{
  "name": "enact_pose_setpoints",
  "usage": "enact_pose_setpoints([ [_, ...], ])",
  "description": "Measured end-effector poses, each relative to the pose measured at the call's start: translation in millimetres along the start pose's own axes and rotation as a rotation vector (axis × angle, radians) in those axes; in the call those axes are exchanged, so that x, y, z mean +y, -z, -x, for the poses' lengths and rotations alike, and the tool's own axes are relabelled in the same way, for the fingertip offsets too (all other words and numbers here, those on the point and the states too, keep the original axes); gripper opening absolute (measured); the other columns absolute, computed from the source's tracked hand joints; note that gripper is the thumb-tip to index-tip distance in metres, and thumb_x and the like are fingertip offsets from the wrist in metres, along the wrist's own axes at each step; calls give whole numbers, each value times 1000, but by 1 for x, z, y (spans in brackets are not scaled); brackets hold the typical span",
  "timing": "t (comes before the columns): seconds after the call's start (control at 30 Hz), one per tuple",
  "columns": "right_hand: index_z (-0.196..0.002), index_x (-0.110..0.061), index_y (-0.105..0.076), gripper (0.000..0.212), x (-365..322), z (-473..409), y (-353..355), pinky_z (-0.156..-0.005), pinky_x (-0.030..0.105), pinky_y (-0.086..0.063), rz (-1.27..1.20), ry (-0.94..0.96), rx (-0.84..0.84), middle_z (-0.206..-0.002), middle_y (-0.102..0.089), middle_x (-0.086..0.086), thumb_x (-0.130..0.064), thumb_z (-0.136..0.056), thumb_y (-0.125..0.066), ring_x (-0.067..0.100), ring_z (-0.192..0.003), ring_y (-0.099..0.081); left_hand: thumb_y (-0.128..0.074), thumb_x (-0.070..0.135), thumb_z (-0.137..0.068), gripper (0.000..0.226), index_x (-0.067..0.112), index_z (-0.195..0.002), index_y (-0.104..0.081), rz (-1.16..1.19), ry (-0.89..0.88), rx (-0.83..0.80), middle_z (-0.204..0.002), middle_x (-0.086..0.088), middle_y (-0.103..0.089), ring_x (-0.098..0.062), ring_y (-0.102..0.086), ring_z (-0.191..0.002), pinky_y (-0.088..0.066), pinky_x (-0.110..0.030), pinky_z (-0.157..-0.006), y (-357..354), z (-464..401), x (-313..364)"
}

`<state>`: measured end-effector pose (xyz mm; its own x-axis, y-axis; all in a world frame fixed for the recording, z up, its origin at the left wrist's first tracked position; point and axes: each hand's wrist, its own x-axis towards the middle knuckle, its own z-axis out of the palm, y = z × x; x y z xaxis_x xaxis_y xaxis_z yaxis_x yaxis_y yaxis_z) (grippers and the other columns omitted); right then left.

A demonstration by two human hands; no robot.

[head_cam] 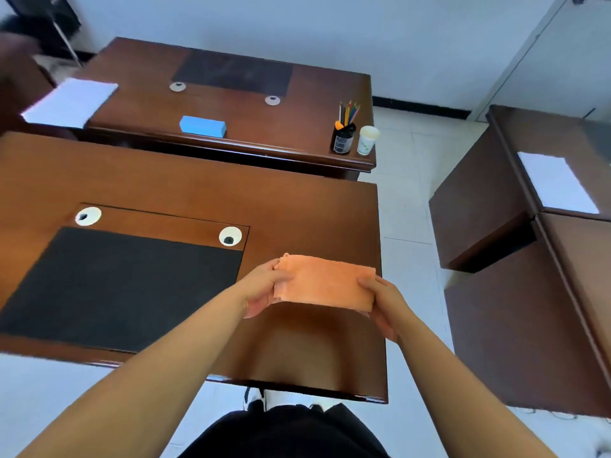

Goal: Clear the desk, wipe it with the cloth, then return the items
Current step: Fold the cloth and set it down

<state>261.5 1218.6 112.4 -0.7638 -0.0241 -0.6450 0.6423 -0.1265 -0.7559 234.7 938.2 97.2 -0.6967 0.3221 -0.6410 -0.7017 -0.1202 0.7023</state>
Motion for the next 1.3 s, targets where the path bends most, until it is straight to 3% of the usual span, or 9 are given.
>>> enact_pose_setpoints([
  [0.07, -127, -23, -66, 21, -7, -2, -6, -86, 36, -64, 48, 11, -47, -123, -75, 2, -24, -107, -59, 24, -118, -70, -61, 13, -104, 38, 19, -141, -60, 27, -20, 64, -132, -7, -73, -29, -66, -128, -57, -42, -104, -2, 15, -3],
  [0.17, -134, -22, -60, 25, -14, -4, -18, -94, 38, -60, 124, 11, -133, -133, -67, 4, -25, -110, -54, 25, -125, -63, -60, 16, -105, 31, 18, -135, -65, 92, -49, 213, -123, -6, -77, -24, -71, -117, -62, -34, -88, -5, 41, -12],
  [0.33, -122, -24, -68, 22, -12, -10, -53, -95, 41, -58, 189, -22, -292, -133, -70, 6, -20, -110, -50, 23, -124, -64, -60, 20, -106, 25, 18, -131, -67, 209, -71, 444, -117, -4, -78, -22, -73, -112, -63, -32, -80, 3, 80, -36],
  [0.53, -148, -28, -51, 39, -7, -5, -118, -113, 49, -52, 430, -52, -283, -149, -53, 3, -30, -109, -57, 26, -137, -51, -61, 30, -106, 26, 22, -131, -64, 307, -112, 627, -120, -4, -72, -24, -70, -114, -64, -35, -85, 29, 132, -56],
  [0.67, -156, -27, -45, 48, -3, 4, -171, -115, 49, -50, 551, -97, -301, -154, -50, 6, -33, -110, -55, 29, -139, -51, -61, 30, -106, 31, 22, -136, -59, 393, -134, 666, -128, -6, -66, -25, -67, -114, -64, -30, -71, 59, 163, -63],
  [0.83, -158, -23, -43, 47, 6, 14, -251, -118, 48, -46, 640, -123, -336, -156, -49, 7, -33, -113, -49, 29, -142, -48, -59, 33, -107, 40, 22, -145, -55, 429, -147, 695, -136, -5, -63, -25, -65, -120, -65, -31, -77, 122, 199, -76],
  [0.97, -156, -15, -48, 45, 19, 22, -323, -118, 50, -46, 600, -110, -321, -156, -51, 14, -28, -112, -50, 35, -142, -50, -58, 37, -107, 47, 22, -151, -51, 431, -141, 700, -144, -5, -60, -26, -63, -126, -59, -42, -101, 186, 225, -86],
  [1.17, -150, -15, -54, 41, 41, 42, -434, -111, 41, -51, 590, -138, -310, -149, -58, 11, -29, -113, -48, 28, -137, -55, -56, 38, -107, 47, 22, -151, -51, 451, -154, 718, -145, -3, -58, -24, -62, -125, -58, -39, -99, 286, 272, -92],
  [1.3, -140, -17, -62, 32, 53, 54, -503, -89, 33, -60, 589, -117, -336, -138, -64, 9, -28, -112, -51, 22, -116, -64, -54, 36, -109, 45, 15, -148, -53, 440, -184, 733, -144, -11, -60, -32, -62, -128, -54, -47, -108, 343, 309, -92],
])
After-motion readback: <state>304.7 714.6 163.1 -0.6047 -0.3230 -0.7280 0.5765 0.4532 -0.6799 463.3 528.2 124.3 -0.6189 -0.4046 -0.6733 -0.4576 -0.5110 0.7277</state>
